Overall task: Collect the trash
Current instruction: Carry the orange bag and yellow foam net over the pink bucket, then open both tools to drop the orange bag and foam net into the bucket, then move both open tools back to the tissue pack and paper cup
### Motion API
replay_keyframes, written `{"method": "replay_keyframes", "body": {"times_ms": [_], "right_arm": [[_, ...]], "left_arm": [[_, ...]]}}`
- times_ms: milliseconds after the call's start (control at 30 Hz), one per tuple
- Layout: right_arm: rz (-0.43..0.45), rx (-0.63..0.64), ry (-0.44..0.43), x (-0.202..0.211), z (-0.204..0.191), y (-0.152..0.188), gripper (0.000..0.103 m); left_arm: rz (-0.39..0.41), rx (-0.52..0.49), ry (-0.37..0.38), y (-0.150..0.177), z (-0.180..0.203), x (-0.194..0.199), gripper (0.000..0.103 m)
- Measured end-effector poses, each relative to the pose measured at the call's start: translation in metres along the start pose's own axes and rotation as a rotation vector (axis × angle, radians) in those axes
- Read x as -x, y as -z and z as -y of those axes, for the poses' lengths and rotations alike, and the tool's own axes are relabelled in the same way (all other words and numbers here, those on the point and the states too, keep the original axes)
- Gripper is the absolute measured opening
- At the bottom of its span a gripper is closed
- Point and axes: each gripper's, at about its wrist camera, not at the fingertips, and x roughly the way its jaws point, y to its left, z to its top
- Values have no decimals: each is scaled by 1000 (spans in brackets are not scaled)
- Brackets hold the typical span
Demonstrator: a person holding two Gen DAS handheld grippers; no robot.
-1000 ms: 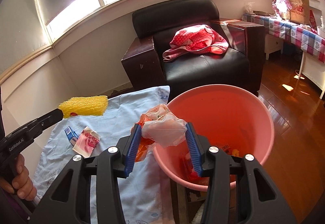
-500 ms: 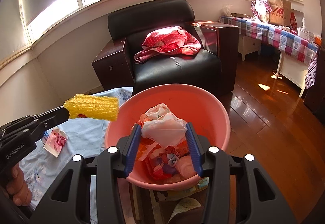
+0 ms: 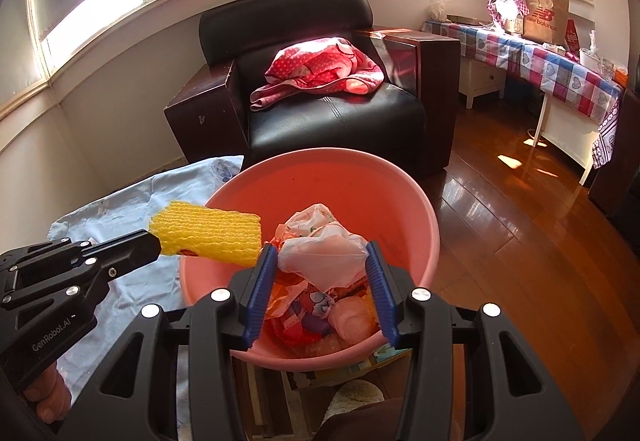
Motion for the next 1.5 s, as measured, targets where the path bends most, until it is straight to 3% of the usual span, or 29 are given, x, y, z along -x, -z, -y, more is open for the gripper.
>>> {"method": "replay_keyframes", "body": {"times_ms": [400, 433, 500, 533, 933, 1500], "right_arm": [[-26, -19, 10, 0, 3, -4, 49], [-25, -20, 7, -1, 2, -4, 51], [-22, -19, 2, 1, 2, -5, 51], [-19, -17, 5, 2, 2, -6, 51], [32, -4, 4, 20, -3, -7, 51], [95, 53, -130, 43, -52, -7, 51]], "left_arm": [[9, -6, 8, -1, 3, 3, 9], [12, -5, 7, -1, 3, 4, 15], [18, -2, 5, -2, 2, 8, 38], [28, 0, 1, -3, 1, 11, 41], [97, 37, -13, -1, -14, 42, 42], [173, 102, -119, 29, -56, 100, 42]]}}
